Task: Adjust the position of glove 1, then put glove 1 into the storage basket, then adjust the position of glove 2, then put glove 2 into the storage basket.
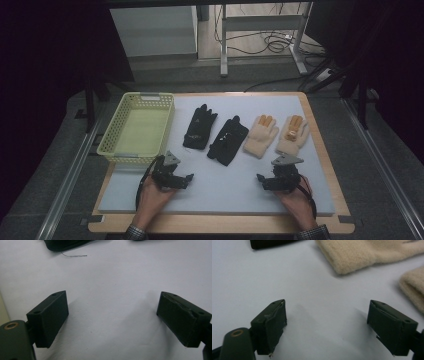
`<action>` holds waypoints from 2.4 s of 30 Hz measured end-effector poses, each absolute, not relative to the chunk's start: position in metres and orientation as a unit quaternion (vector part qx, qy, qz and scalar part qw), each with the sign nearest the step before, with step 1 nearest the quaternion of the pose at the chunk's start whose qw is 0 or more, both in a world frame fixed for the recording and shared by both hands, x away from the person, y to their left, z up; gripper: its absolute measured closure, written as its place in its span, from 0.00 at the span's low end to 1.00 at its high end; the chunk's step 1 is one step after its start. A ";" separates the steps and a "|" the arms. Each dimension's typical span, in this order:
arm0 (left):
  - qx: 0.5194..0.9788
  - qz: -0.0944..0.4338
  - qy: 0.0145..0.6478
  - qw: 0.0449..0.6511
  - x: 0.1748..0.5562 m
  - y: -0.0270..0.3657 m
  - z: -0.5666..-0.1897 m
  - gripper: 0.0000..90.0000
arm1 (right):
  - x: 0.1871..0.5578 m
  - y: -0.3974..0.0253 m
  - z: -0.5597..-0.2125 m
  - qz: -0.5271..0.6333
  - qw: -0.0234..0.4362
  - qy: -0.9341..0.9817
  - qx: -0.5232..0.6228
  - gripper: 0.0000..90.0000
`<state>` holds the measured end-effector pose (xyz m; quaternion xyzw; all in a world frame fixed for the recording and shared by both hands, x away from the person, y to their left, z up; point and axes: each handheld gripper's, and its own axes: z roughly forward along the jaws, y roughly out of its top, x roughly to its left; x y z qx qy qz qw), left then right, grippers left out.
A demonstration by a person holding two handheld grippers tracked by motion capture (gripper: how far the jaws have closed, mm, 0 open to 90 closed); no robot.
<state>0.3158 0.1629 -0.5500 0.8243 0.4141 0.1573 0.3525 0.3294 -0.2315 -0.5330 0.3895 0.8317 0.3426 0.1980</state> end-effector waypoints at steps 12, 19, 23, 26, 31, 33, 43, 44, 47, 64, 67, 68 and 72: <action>0.824 0.152 0.418 0.351 0.310 0.161 -0.550 0.10 | 0.330 -0.232 -0.533 0.341 0.194 0.830 0.395 0.15; 0.824 0.150 0.417 0.351 0.311 0.161 -0.550 0.09 | 0.329 -0.232 -0.532 0.344 0.194 0.830 0.394 0.19; 0.824 0.150 0.417 0.352 0.311 0.161 -0.550 0.09 | 0.328 -0.232 -0.532 0.346 0.191 0.831 0.391 0.22; 0.824 0.150 0.417 0.352 0.311 0.161 -0.550 0.09 | 0.329 -0.231 -0.530 0.350 0.184 0.830 0.393 0.23; 0.824 0.151 0.417 0.352 0.311 0.161 -0.550 0.09 | 0.331 -0.227 -0.530 0.353 0.181 0.830 0.392 0.23; 0.824 0.151 0.417 0.352 0.311 0.161 -0.550 0.09 | 0.332 -0.226 -0.529 0.354 0.181 0.831 0.390 0.23; 0.824 0.151 0.417 0.353 0.311 0.161 -0.551 0.09 | 0.339 -0.218 -0.525 0.359 0.175 0.831 0.386 0.24; 0.824 0.151 0.417 0.353 0.311 0.161 -0.551 0.09 | 0.342 -0.214 -0.523 0.360 0.177 0.832 0.384 0.25; 0.823 0.151 0.418 0.353 0.311 0.161 -0.551 0.09 | 0.345 -0.210 -0.521 0.362 0.176 0.833 0.380 0.25; 0.823 0.151 0.418 0.353 0.311 0.162 -0.551 0.09 | 0.387 -0.169 -0.503 0.373 0.167 0.840 0.357 0.38; 0.823 0.151 0.418 0.353 0.311 0.162 -0.551 0.09 | 0.398 -0.156 -0.500 0.370 0.170 0.844 0.350 0.42; 0.823 0.151 0.418 0.353 0.311 0.162 -0.551 0.09 | 0.401 -0.154 -0.500 0.369 0.172 0.845 0.347 0.43; 0.823 0.151 0.418 0.353 0.311 0.162 -0.551 0.09 | 0.415 -0.138 -0.499 0.358 0.178 0.852 0.337 0.52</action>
